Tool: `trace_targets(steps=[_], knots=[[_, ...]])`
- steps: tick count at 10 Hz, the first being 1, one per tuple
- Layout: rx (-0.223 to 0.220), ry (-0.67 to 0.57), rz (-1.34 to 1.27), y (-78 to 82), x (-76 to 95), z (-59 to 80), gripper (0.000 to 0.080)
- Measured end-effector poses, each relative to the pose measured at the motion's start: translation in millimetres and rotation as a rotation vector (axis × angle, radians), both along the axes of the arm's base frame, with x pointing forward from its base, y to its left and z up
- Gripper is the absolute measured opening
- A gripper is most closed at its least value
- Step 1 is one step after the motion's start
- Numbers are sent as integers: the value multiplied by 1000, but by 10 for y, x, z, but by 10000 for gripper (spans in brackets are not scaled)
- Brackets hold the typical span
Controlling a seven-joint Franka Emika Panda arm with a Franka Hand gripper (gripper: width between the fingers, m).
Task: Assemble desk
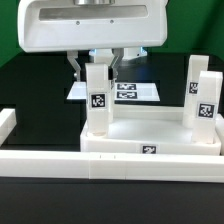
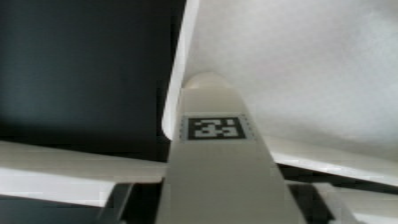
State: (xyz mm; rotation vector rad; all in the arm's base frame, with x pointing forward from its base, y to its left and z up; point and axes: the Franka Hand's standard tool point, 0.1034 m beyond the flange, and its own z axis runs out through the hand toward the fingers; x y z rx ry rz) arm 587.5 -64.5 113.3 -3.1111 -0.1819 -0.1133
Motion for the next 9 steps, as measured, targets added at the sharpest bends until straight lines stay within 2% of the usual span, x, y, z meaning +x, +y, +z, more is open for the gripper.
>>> trace_targets(steps=[9], knots=[[67,21,-807,34,20,-15,290]])
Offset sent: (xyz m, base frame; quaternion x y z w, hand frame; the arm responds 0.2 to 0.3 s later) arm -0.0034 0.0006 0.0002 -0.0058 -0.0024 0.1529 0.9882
